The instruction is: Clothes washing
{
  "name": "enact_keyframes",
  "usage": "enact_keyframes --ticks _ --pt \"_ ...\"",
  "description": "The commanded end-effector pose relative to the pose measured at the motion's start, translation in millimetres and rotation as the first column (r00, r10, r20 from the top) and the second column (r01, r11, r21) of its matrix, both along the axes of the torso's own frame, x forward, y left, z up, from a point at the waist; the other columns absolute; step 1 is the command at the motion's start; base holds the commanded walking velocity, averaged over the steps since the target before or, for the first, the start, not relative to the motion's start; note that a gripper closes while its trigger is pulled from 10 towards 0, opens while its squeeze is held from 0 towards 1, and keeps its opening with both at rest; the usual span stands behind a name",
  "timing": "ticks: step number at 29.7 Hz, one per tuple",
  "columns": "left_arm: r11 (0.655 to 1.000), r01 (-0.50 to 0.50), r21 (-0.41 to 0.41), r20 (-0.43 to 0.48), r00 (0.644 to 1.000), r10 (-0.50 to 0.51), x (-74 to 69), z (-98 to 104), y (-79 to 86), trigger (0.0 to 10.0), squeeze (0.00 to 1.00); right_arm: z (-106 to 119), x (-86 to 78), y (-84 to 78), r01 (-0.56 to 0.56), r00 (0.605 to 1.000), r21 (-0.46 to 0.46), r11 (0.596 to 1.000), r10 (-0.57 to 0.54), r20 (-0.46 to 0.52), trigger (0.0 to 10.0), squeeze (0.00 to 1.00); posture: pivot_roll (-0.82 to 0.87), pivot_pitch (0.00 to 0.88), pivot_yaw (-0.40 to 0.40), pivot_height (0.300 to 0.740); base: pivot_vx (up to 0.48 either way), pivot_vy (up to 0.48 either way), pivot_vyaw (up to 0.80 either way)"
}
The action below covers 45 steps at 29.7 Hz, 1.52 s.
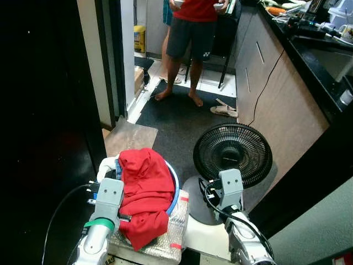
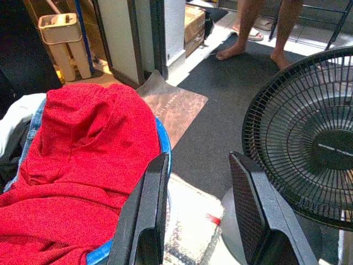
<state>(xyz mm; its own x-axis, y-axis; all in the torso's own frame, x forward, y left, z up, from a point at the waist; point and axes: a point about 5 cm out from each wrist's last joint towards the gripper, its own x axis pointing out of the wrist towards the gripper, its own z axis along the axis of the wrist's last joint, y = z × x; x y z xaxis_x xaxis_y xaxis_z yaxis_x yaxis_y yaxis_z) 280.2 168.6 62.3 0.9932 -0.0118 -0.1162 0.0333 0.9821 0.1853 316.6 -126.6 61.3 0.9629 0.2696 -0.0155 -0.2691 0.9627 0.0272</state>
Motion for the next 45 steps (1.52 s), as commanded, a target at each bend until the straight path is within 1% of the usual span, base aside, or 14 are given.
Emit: enact_keyframes --ticks 1,10,12,13,16,19,20,22,29,35,38,42,44,45 --pt "1.000 0.002 -0.005 -0.013 1.000 -0.002 -1.3 -2 -0.9 10.0 0.00 1 -0.2 -2.0 0.012 1.000 0.007 1.000 -0.012 0.010 10.0 0.00 0.09 0.071 -0.060 0.690 0.000 0.000 0.00" --pt "1.000 0.018 -0.013 0.021 1.000 -0.018 1.5 7 -3.8 10.0 0.00 7 2.6 -1.4 0.016 0.999 0.020 1.000 -0.016 0.033 10.0 0.00 0.09 0.071 -0.058 0.665 0.000 0.000 0.00" --pt "0.995 0.090 0.042 0.087 0.992 -0.093 9.1 24 -14.2 10.0 0.00 14 6.4 -0.2 0.024 0.998 0.037 0.999 -0.026 0.058 10.0 0.00 0.10 0.077 -0.034 0.655 0.000 0.000 0.00" --pt "0.995 0.090 0.042 0.087 0.992 -0.093 9.1 24 -14.2 10.0 0.00 14 6.4 -0.2 0.024 0.998 0.037 0.999 -0.026 0.058 10.0 0.00 0.10 0.077 -0.034 0.655 0.000 0.000 0.00" --pt "0.985 0.157 0.071 0.159 0.973 -0.167 21.2 48 -26.3 10.0 0.00 26 11.6 2.5 0.037 0.994 0.065 0.997 -0.044 0.100 10.0 0.00 0.09 0.074 0.002 0.640 0.000 0.000 0.00" --pt "0.982 0.173 0.072 0.174 0.968 -0.183 24.9 55 -28.4 10.0 0.00 29 12.9 2.3 0.049 0.992 0.075 0.996 -0.057 0.112 10.0 0.00 0.09 0.073 0.005 0.630 0.000 0.000 0.00" --pt "0.981 0.181 0.077 0.180 0.965 -0.192 27.1 58 -27.8 10.0 0.00 31 13.6 1.6 0.062 0.990 0.084 0.995 -0.072 0.118 10.0 0.00 0.09 0.070 0.030 0.625 0.000 0.000 0.00" --pt "0.978 0.191 0.086 0.184 0.962 -0.204 30.2 62 -25.5 10.0 0.00 32 14.5 0.2 0.082 0.988 0.097 0.992 -0.094 0.122 10.0 0.00 0.09 0.067 0.043 0.615 0.000 0.000 0.00" --pt "0.975 0.199 0.099 0.184 0.959 -0.214 32.8 67 -20.7 10.0 0.00 33 15.0 0.1 0.096 0.986 0.106 0.990 -0.109 0.125 10.0 0.00 0.08 0.062 0.059 0.590 0.000 0.000 0.00" --pt "0.977 0.192 0.095 0.193 0.959 -0.207 33.3 71 -19.8 10.0 0.00 35 15.8 -0.3 0.090 0.986 0.105 0.990 -0.104 0.130 10.0 0.00 0.08 0.060 0.044 0.575 0.000 0.000 0.00" --pt "0.984 0.170 0.059 0.183 0.967 -0.178 35.4 75 -19.4 10.0 0.00 39 18.5 0.2 0.078 0.986 0.102 0.992 -0.092 0.140 10.0 0.00 0.09 0.064 0.025 0.565 0.000 0.000 0.00" --pt "0.984 0.170 0.059 0.183 0.967 -0.178 35.4 75 -19.4 10.0 0.00 39 18.5 0.2 0.078 0.986 0.102 0.992 -0.092 0.140 10.0 0.00 0.09 0.064 0.025 0.565 0.000 0.000 0.00" --pt "0.989 0.146 0.009 0.167 0.975 -0.145 40.6 85 -17.9 10.0 0.00 45 21.8 1.4 0.062 0.985 0.101 0.993 -0.077 0.154 10.0 0.00 0.09 0.076 0.011 0.555 0.000 0.000 0.00" --pt "0.989 0.146 0.009 0.167 0.975 -0.145 40.6 85 -17.9 10.0 0.00 45 21.8 1.4 0.062 0.985 0.101 0.993 -0.077 0.154 10.0 0.00 0.09 0.076 0.011 0.555 0.000 0.000 0.00"
